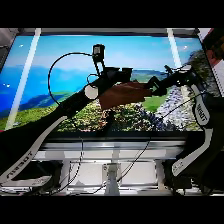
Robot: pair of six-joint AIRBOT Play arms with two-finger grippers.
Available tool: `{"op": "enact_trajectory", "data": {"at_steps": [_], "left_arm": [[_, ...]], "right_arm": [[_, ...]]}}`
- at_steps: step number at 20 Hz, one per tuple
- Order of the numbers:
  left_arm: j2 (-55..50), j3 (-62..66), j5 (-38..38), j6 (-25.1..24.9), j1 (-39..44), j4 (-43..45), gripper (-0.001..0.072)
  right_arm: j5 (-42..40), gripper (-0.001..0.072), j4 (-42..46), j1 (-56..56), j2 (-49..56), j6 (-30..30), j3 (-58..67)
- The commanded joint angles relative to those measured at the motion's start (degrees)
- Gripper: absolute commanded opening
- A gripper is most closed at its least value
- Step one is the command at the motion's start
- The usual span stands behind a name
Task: Fold the clothes and pants, and hang the long-sleeved shirts on hangers.
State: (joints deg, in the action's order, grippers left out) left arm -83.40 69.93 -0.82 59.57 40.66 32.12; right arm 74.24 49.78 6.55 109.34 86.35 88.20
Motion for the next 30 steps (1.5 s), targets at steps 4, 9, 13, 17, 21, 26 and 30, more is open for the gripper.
{"op": "enact_trajectory", "data": {"at_steps": [4,9,13,17,21,26,30], "left_arm": [[0.0,0.0,0.0,0.0,0.0,0.4,0.0703],[0.0,0.0,0.0,0.0,0.0,0.4,0.0703],[0.0,0.0,0.0,0.0,-0.1,0.4,0.0703],[1.0,0.0,0.0,0.0,-1.3,0.5,0.0703],[4.2,0.0,0.0,-0.1,-5.0,4.0,0.0702],[8.3,0.0,0.0,0.0,-8.9,5.2,0.0703],[8.6,0.0,0.3,0.0,-9.4,5.2,0.0703]], "right_arm": [[-4.0,0.0677,-1.8,-10.9,2.8,0.0,0.0],[-10.0,0.0042,-1.7,-17.4,2.8,0.1,0.0],[-10.6,0.0017,-1.9,-19.2,2.6,-0.2,1.0],[-11.4,0.0017,-0.7,-17.4,-0.7,-0.2,3.1],[-11.3,0.0017,4.1,-13.8,-5.0,-0.1,4.3],[-3.5,0.0017,4.8,-11.2,-6.9,-0.1,4.2],[2.8,0.0018,5.2,-17.1,-6.7,-4.2,4.0]]}}
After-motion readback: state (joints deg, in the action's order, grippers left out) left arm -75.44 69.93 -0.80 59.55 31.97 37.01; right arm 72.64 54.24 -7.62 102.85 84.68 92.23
